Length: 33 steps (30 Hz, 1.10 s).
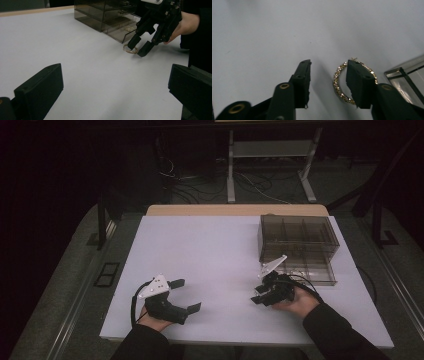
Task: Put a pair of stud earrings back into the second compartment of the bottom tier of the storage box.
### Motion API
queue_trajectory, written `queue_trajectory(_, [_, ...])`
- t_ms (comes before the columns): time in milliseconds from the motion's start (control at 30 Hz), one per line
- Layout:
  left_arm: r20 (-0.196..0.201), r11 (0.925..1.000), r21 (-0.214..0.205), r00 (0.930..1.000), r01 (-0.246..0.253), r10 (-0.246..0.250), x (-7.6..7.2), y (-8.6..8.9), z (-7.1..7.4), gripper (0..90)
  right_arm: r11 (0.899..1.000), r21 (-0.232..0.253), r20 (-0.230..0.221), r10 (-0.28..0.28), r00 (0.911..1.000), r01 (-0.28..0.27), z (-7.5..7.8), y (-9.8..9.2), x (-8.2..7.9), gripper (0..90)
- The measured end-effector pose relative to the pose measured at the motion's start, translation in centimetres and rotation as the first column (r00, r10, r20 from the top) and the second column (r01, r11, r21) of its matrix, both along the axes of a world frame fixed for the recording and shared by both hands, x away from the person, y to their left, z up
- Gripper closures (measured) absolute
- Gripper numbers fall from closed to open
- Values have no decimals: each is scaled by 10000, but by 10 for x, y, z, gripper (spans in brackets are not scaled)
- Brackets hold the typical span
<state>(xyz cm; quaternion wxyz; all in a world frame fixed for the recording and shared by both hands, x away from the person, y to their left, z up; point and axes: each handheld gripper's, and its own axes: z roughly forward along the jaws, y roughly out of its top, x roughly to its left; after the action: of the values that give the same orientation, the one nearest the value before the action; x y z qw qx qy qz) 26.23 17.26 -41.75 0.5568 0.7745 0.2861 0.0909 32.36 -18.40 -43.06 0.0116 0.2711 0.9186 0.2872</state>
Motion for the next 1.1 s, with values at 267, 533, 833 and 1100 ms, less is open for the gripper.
queue_trajectory(267, [4, 10000, -12, 10000, -4, 4, 0, 0, 0, 0, 9989, -332, 225, -337, 9992, 344, -2, 1, -1, 707])
queue_trajectory(533, [5, 10000, -6, 10000, 3, -3, 0, 0, 0, 0, 9985, -489, 368, -233, 9991, 251, -2, 0, -2, 838])
queue_trajectory(833, [15, 10000, 16, 10000, 0, 0, 0, 0, 0, 0, 9980, -627, 320, -96, 9994, 116, -1, 1, -3, 852])
queue_trajectory(1100, [1, 10000, 0, 10000, 1, -1, 0, 0, 0, 0, 9998, -157, -85, -126, 9999, 124, 4, -2, -3, 853])
